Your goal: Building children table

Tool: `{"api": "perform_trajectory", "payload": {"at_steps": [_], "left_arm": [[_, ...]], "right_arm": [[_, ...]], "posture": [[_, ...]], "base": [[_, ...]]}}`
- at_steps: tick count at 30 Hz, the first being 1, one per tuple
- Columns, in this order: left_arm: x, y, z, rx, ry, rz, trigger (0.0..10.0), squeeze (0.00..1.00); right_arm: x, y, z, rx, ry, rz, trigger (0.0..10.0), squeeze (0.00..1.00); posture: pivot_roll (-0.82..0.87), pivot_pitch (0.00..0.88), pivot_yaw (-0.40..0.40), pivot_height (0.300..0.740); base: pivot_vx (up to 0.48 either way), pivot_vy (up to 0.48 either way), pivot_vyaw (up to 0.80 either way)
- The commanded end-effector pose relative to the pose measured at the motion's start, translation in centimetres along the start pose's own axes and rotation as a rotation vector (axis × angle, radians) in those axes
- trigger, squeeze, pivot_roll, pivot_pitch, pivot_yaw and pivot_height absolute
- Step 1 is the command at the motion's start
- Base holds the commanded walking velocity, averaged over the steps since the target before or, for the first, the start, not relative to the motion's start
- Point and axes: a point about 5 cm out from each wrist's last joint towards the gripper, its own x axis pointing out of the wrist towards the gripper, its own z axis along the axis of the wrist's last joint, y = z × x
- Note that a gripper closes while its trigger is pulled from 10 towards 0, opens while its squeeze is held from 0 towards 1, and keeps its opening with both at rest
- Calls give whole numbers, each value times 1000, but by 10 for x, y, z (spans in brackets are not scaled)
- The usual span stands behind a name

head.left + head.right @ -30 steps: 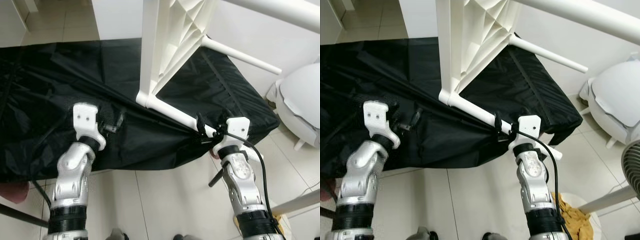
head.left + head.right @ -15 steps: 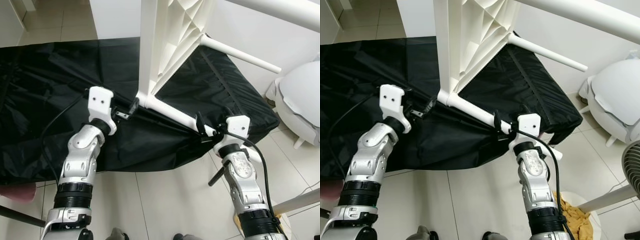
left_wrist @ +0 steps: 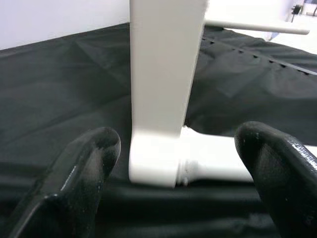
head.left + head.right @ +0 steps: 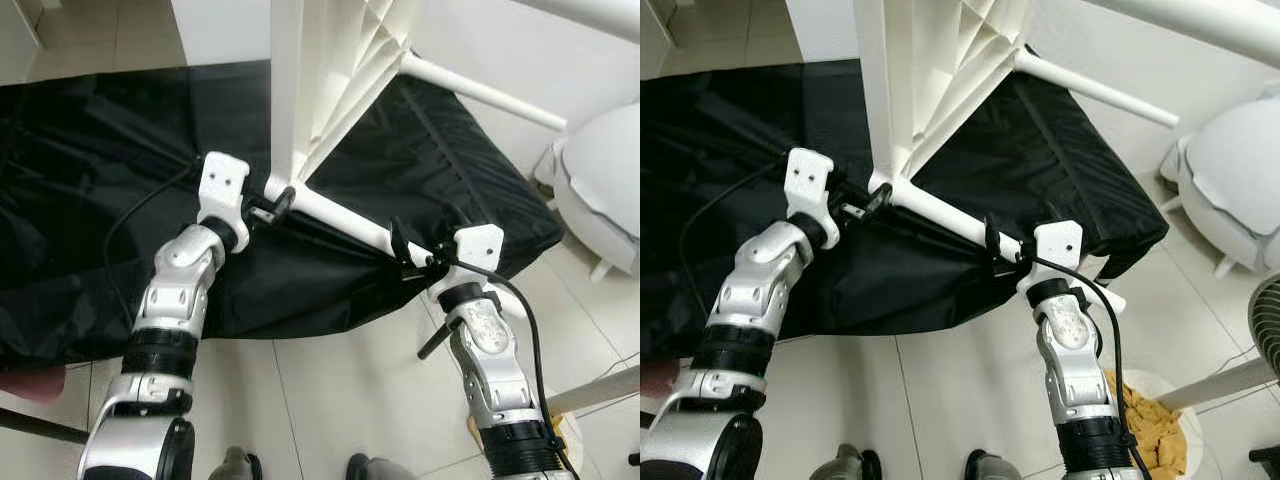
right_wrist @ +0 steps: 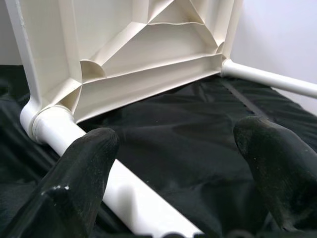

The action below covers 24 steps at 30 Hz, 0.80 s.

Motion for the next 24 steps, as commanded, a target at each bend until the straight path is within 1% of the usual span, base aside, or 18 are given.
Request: {"api": "perform_trajectory", "payload": {"at_steps": [1, 6, 12, 15, 16, 18, 21, 23, 24], "left_arm": [[2, 9, -5, -16, 36, 104, 10000, 0], [10, 16, 0, -10, 44, 142, 10000, 0], [13, 22, 6, 5, 37, 167, 10000, 0], [9, 32, 10, 23, 22, 185, 10000, 0], [9, 32, 10, 23, 22, 185, 10000, 0], [3, 35, 11, 33, 0, 188, 10000, 0], [0, 36, 11, 36, -12, 188, 10000, 0], [-5, 34, 8, 31, -19, 181, 10000, 0], [-5, 34, 8, 31, -19, 181, 10000, 0]], "right_arm": [[-4, 4, -1, 18, 12, 11, 10000, 0], [-6, 4, 0, 19, 12, 4, 10000, 0], [-5, 2, 2, 19, 12, -10, 10000, 0], [-1, -1, 4, 14, 5, -21, 10000, 0], [-1, -1, 4, 14, 5, -21, 10000, 0], [1, -4, 4, 12, 1, -33, 10000, 0], [3, -5, 4, 11, -1, -39, 10000, 0], [7, -7, 5, 10, -10, -47, 10000, 0], [7, -7, 5, 10, -10, -47, 10000, 0]], "posture": [[-54, 201, 41, 740], [-66, 196, 49, 740], [-66, 189, 50, 740], [-58, 179, 53, 740], [-58, 179, 53, 740], [-45, 169, 52, 740], [-42, 165, 52, 740], [-36, 152, 51, 740], [-36, 152, 51, 740]], "base": [[0, 0, 0], [0, 0, 0], [0, 0, 0], [0, 0, 0], [0, 0, 0], [0, 0, 0], [0, 0, 0], [0, 0, 0], [0, 0, 0]]}}
